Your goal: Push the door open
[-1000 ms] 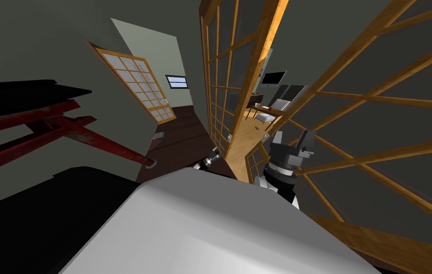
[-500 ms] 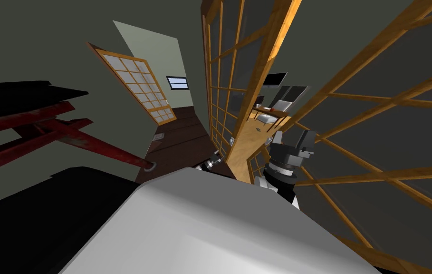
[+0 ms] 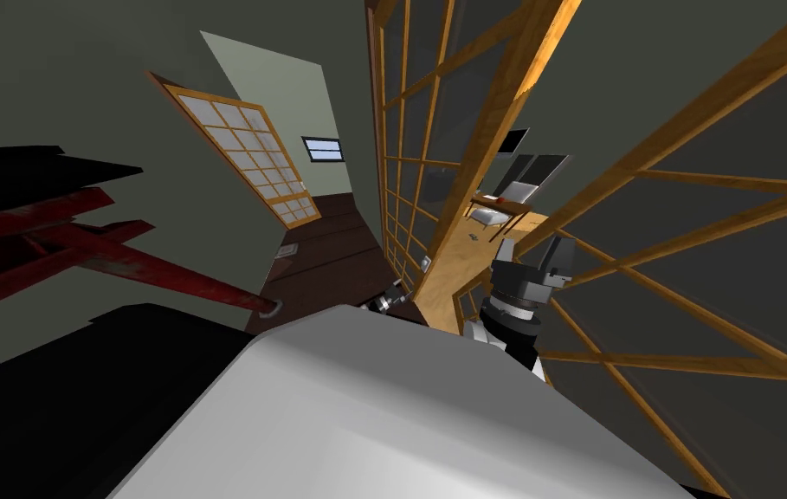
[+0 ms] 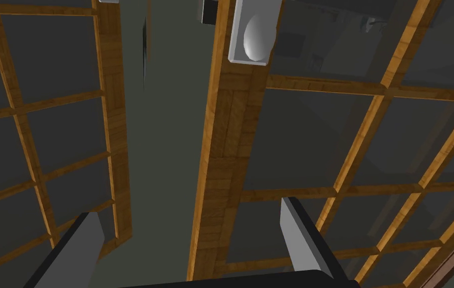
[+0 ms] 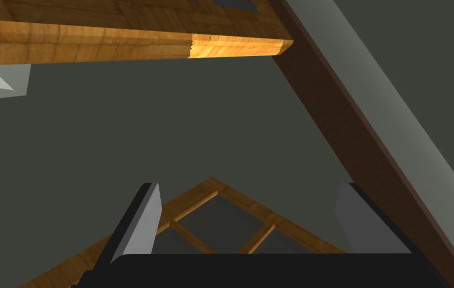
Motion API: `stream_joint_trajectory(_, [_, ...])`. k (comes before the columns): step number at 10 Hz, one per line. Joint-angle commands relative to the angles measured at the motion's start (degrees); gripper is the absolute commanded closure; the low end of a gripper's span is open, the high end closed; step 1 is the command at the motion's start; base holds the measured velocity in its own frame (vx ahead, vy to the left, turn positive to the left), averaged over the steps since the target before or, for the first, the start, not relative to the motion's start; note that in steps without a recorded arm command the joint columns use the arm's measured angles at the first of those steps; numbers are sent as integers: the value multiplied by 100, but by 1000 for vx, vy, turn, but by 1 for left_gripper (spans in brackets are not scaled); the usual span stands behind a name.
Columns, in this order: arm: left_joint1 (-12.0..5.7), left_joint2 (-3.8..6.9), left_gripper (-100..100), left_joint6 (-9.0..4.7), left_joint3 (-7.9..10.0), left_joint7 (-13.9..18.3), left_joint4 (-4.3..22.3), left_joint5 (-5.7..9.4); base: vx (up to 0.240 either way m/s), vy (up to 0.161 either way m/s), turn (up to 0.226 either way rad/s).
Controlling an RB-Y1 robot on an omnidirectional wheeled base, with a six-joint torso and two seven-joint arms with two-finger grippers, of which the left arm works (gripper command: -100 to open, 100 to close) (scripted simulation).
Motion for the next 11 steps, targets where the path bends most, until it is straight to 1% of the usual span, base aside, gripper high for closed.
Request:
stream_joint_trajectory(1, [-54, -61, -100, -37, -72, -201, 219, -81, 143, 71, 12])
stream_joint_trajectory(4, [-101, -100, -100, -89, -147, -401, 442, -164, 121, 39, 7])
stream_joint_trajectory(8, [-205, -211, -100, -204, -310, -840, 931, -346, 171, 47, 8])
stream_joint_trajectory(11, [-283, -328, -100, -290, -434, -1171, 1301, -484, 189, 52, 8])
